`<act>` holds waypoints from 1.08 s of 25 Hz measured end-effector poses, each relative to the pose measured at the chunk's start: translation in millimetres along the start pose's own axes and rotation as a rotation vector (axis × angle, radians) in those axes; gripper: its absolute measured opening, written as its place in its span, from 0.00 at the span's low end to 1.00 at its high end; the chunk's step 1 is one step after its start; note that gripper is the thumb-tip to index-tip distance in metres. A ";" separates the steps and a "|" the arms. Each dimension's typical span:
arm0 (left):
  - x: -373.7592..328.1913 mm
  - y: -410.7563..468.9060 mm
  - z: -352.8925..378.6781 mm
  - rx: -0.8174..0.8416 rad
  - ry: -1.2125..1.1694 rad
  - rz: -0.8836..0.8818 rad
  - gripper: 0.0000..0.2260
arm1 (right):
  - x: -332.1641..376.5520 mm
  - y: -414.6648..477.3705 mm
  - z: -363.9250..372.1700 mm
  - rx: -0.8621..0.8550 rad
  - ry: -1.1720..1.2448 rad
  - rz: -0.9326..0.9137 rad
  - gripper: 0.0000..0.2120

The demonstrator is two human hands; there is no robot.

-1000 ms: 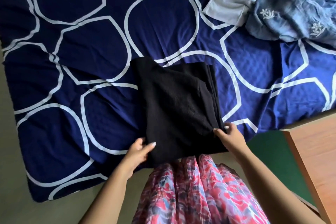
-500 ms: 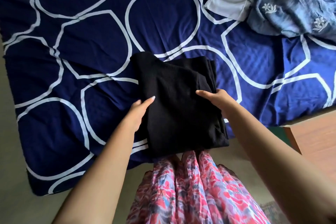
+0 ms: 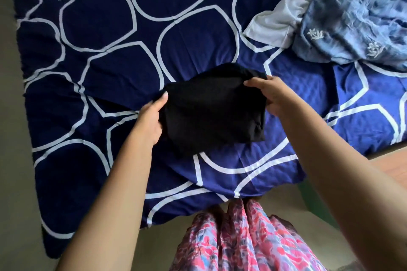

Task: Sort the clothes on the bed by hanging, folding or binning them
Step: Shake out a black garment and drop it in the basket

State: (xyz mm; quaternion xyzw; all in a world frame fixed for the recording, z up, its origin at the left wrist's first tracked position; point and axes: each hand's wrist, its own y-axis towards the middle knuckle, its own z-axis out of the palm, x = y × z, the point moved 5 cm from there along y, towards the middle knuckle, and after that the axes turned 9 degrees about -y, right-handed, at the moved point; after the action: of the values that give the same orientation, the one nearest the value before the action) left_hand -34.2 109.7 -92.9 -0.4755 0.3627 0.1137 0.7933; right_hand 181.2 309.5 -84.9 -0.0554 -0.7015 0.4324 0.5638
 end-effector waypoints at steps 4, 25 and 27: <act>-74.2 -11.6 37.7 0.105 -0.012 0.266 0.14 | 66.3 -7.4 5.1 0.038 0.111 -0.369 0.11; 96.9 -9.7 -43.7 -0.177 0.358 0.002 0.23 | -101.7 -38.5 -13.4 -0.319 -0.767 -0.091 0.52; 97.8 -5.5 -36.0 -0.267 0.312 0.047 0.21 | -100.1 -34.2 -9.1 -0.394 -0.816 -0.125 0.39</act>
State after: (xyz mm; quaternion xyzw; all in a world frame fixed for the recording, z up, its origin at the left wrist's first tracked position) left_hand 21.5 60.6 -166.3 -0.5797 0.4740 0.1040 0.6545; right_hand 238.7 236.6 -136.5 0.0558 -0.9370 0.2424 0.2451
